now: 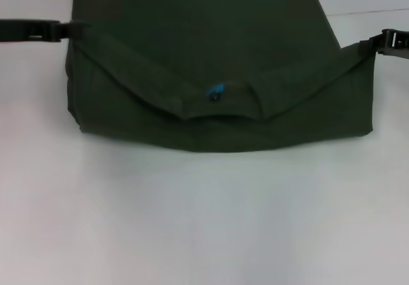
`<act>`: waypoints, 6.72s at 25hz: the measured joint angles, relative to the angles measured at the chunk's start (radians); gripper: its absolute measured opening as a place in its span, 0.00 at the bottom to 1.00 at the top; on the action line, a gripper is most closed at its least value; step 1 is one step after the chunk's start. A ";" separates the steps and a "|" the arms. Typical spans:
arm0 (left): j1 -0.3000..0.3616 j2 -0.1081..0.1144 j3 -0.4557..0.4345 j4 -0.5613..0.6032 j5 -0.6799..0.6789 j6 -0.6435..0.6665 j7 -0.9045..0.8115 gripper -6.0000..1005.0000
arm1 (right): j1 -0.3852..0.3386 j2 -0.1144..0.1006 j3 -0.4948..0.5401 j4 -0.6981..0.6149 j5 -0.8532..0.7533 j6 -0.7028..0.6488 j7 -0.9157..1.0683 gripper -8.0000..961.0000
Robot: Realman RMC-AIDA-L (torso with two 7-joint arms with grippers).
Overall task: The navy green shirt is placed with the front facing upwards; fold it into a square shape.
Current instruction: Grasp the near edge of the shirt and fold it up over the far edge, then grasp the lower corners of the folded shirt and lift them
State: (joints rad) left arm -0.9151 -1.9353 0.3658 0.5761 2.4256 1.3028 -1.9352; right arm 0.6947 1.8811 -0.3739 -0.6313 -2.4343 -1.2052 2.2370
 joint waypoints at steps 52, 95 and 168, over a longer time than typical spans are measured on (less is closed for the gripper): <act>-0.059 -0.129 0.144 -0.060 -0.036 -0.486 0.041 0.05 | 0.082 0.069 -0.150 0.009 0.031 0.335 -0.021 0.10; 0.242 -0.202 0.328 0.246 -0.074 -0.115 -0.079 0.91 | -0.199 0.053 -0.156 -0.070 0.318 -0.032 -0.147 0.94; 0.237 -0.204 0.344 0.258 -0.071 -0.092 -0.103 0.90 | -0.128 0.096 -0.208 0.034 0.189 0.079 -0.048 0.70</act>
State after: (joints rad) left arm -0.6778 -2.1398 0.7102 0.8345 2.3546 1.2103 -2.0385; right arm 0.5662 1.9772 -0.5816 -0.5974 -2.2457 -1.1259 2.1892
